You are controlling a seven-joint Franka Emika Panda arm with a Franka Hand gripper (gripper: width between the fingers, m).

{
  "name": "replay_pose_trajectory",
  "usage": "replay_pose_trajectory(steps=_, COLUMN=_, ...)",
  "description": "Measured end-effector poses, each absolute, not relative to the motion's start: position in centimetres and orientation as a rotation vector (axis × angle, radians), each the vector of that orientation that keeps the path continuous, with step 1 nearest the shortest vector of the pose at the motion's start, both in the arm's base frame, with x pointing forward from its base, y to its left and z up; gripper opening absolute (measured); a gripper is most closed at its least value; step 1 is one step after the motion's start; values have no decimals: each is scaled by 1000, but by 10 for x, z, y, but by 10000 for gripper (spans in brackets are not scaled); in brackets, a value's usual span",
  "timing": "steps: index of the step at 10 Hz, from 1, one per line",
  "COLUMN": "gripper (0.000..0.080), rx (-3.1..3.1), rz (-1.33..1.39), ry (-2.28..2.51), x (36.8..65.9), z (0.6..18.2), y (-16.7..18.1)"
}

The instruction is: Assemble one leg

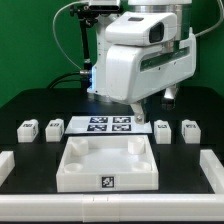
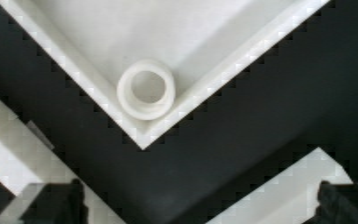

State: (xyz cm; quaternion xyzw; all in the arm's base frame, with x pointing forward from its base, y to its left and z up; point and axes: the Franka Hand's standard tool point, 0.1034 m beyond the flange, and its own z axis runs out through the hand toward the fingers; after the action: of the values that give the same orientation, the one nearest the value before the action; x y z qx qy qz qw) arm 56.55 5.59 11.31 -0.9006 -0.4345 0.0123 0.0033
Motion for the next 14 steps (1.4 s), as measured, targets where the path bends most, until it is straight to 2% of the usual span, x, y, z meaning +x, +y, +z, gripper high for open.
replay_pose_trajectory(steps=7, gripper=650, rx=-2796, rz=41, ry=-1415, x=564, z=112, y=56)
replay_pose_trajectory(steps=8, gripper=650, rx=-2763, rz=19, ry=-1490, x=551, z=107, y=53)
replay_pose_trajectory(steps=10, gripper=650, rx=-2529, rz=26, ry=-1848, x=494, z=84, y=27)
replay_pose_trajectory(steps=11, gripper=650, rx=-2376, rz=27, ry=-2031, x=476, z=71, y=15)
replay_pose_trajectory(steps=12, gripper=650, rx=-2249, rz=11, ry=-2169, x=464, z=58, y=3)
replay_pose_trajectory(steps=14, gripper=650, rx=-2188, rz=6, ry=-2211, x=459, z=34, y=-14)
